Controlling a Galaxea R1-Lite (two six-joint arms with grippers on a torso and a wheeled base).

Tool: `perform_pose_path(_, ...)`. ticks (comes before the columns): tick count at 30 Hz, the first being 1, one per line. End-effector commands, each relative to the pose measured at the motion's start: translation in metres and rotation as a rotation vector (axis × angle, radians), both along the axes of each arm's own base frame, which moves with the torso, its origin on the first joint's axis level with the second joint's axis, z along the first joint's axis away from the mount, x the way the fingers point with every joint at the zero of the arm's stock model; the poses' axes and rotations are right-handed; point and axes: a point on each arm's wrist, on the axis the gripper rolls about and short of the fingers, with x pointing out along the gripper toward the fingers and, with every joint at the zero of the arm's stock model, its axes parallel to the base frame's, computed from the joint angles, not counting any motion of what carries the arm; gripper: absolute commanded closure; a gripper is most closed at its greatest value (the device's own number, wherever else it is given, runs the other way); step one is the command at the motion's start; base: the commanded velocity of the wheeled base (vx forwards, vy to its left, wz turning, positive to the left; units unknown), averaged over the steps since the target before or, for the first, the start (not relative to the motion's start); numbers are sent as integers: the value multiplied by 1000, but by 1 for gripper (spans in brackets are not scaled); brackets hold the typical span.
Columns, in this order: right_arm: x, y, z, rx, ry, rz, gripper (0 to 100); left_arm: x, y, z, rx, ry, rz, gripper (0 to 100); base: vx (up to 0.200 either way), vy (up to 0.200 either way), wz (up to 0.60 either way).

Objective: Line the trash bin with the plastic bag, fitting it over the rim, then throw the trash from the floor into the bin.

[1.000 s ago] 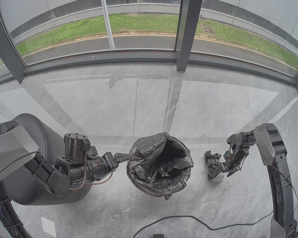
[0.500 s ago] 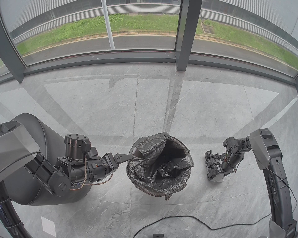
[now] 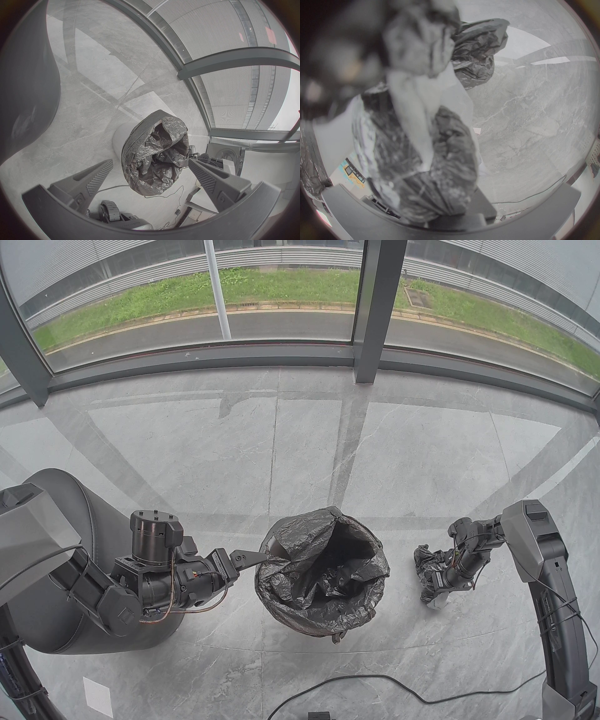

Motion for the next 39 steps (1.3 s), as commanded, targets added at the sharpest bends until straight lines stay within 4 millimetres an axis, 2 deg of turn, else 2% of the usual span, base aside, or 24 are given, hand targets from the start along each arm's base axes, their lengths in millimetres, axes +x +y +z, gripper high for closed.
perform_pose_path(1,3,9,20,9,-20,-34,100,0,0,0,0,1,1,0,0,0,0)
perform_pose_path(2,3,12,33,14,-25,-51,100,0,0,0,-1,1,0,0,0,0,0)
perform_pose_path(3,1,17,55,27,-23,-64,100,0,0,0,-2,1,1,0,0,0,0)
perform_pose_path(4,1,18,58,27,-24,-64,100,0,0,0,-1,0,0,0,0,0,0)
perform_pose_path(5,-2,22,87,35,-41,-62,100,0,0,1,-2,-1,0,0,0,0,0)
perform_pose_path(6,-2,22,87,35,-41,-62,100,0,0,1,-2,-1,0,0,0,0,0)
perform_pose_path(7,-8,29,127,43,-73,-40,100,0,0,1,-2,-3,0,0,0,0,0)
perform_pose_path(11,-22,45,190,54,-156,-8,100,-1,0,2,-3,-4,-2,0,0,0,0)
perform_pose_path(12,-23,45,193,54,-159,-7,100,-1,0,1,-3,-2,-1,0,0,0,0)
perform_pose_path(13,-33,57,221,60,-190,17,100,-1,0,1,-2,-3,-2,0,0,0,0)
perform_pose_path(15,-48,73,251,69,-225,56,100,-1,0,2,-3,-6,-2,0,0,0,0)
perform_pose_path(16,-48,73,251,69,-225,56,100,-1,0,2,-3,-6,-2,0,0,0,0)
perform_pose_path(17,-65,92,275,85,-246,100,100,-2,0,4,-4,-9,-2,0,0,0,0)
perform_pose_path(18,-65,92,275,85,-246,100,100,-2,0,4,-4,-9,-2,0,0,0,0)
perform_pose_path(19,-84,114,298,102,-259,143,100,-2,1,6,-7,-14,-2,0,0,0,0)
perform_pose_path(20,-92,122,305,109,-261,157,100,-3,1,6,-8,-13,-1,0,0,0,0)
perform_pose_path(21,-115,144,324,127,-260,205,100,-3,0,6,-8,-15,-3,0,0,0,0)
perform_pose_path(23,-135,160,335,141,-242,237,100,-4,0,6,-7,-16,-5,0,0,0,0)
perform_pose_path(24,-155,175,343,142,-199,273,100,-5,-1,8,-9,-20,-9,0,0,0,0)
perform_pose_path(26,-155,175,343,142,-199,273,100,-5,-1,8,-9,-20,-9,0,0,0,0)
perform_pose_path(27,-176,191,340,116,-96,310,100,-6,-2,9,-11,-20,-12,0,0,0,0)
perform_pose_path(31,-176,199,323,103,17,222,100,-7,-3,10,-10,-24,-16,0,0,0,0)
perform_pose_path(35,-175,205,313,85,64,219,100,-6,-3,9,-9,-22,-16,0,0,0,0)
perform_pose_path(39,-198,232,306,48,142,329,100,-7,-3,9,-10,-19,-18,0,0,0,0)
